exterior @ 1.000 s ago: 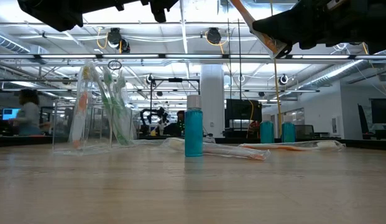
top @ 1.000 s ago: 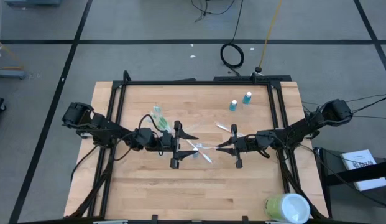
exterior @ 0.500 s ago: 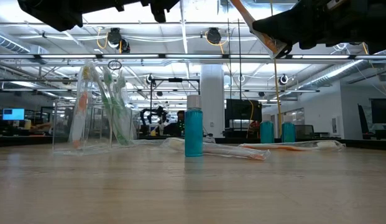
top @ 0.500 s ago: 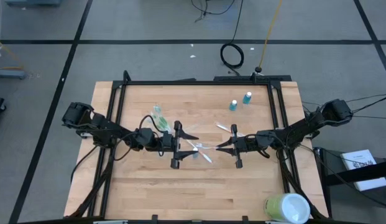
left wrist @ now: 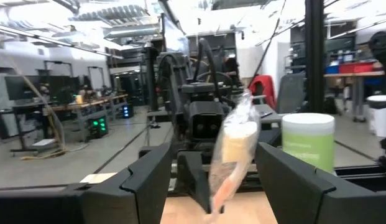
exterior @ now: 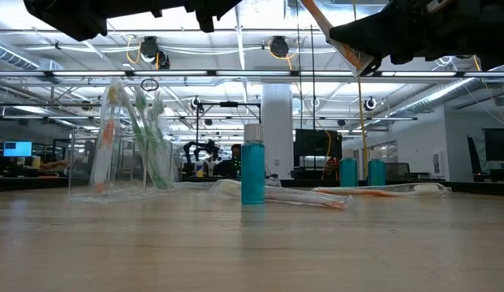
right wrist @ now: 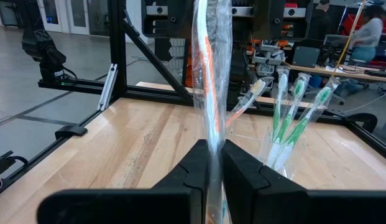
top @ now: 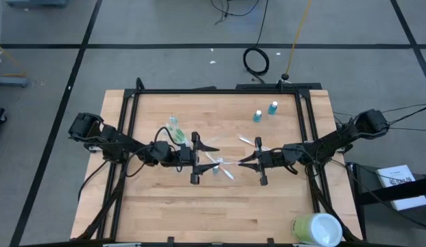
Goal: Pick & Place toothbrushing station
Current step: Put the orange toothbrush into the bottom section of the transparent organizer
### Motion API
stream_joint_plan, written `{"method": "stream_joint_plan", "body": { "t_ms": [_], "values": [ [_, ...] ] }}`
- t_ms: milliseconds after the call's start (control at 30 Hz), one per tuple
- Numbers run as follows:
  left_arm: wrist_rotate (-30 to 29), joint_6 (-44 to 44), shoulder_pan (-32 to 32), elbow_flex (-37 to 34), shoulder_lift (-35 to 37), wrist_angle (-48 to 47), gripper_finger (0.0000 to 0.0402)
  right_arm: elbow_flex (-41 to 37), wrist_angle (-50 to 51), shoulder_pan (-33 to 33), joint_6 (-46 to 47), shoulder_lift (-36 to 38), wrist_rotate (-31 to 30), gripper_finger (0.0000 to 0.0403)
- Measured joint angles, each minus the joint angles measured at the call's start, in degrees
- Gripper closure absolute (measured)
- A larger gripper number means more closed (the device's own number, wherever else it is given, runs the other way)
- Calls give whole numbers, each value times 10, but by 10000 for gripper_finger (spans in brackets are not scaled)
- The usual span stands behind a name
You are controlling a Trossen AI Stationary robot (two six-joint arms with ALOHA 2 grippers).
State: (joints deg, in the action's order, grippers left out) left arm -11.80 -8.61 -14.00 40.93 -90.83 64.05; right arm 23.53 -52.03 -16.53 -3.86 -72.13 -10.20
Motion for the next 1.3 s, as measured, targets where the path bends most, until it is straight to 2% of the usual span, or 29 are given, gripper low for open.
{"method": "stream_joint_plan", "body": {
  "t_ms": [167,467,967,1300],
  "values": [
    [43,18,3,1,0,6,165,0,0,0,0,0,0,380],
    [43,12,5,36,-25,-6,165,0,0,0,1,0,0,380],
    [38,14,5,36,-29,-9,168,0,0,0,1,0,0,380],
    [43,12,5,36,-29,-13,254,0,0,0,2,0,0,380]
  ]
}}
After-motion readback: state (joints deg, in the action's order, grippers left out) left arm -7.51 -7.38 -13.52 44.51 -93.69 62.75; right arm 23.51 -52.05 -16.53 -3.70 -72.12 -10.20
